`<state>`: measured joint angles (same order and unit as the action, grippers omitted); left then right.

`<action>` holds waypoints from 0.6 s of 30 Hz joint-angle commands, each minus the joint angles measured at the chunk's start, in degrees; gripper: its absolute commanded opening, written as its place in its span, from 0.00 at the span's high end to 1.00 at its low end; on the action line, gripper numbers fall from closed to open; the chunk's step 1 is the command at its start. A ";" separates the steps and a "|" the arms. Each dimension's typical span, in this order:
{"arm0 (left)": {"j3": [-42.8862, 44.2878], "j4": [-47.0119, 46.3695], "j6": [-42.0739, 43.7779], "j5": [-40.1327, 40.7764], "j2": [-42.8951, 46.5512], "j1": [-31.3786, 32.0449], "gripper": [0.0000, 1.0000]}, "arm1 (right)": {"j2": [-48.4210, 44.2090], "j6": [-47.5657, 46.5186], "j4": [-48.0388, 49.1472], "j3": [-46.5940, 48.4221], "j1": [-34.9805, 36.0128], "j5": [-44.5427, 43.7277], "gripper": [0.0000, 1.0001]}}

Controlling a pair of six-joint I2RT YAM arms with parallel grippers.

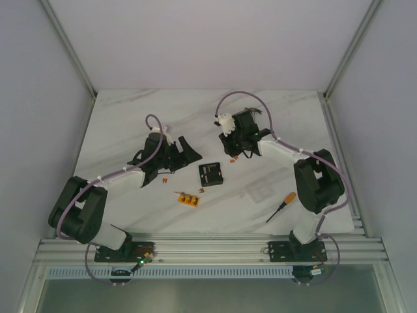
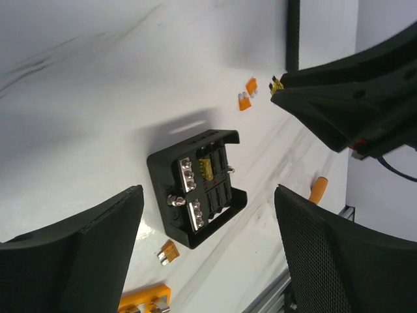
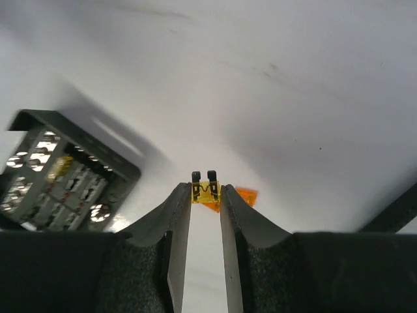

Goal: Snap on the fuse box
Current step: Pick up the fuse from the center of the board.

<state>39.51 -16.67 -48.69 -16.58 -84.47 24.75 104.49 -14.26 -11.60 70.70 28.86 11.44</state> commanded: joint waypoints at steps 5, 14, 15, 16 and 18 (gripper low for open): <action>3.31 -4.74 -3.32 -3.61 -0.88 0.26 0.21 | -9.10 3.29 4.89 -4.46 3.82 5.02 0.75; 5.61 -9.17 -6.51 -4.42 -3.49 1.43 0.37 | -12.95 5.25 7.38 -6.56 7.45 7.79 0.74; 5.80 -9.20 -6.80 -4.28 -3.76 1.44 0.39 | -13.20 5.45 7.76 -6.75 7.58 8.07 0.74; 5.91 -9.30 -7.15 -4.28 -4.08 1.39 0.41 | -13.35 5.71 8.19 -6.95 7.67 8.21 0.74; 5.82 -9.91 -7.94 -4.12 -4.53 1.57 0.43 | -13.48 5.99 8.72 -7.07 7.91 8.79 0.74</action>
<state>43.83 -23.70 -54.46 -19.94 -87.74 26.02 93.03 -9.76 -5.78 64.84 36.36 17.93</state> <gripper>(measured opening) 0.590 0.293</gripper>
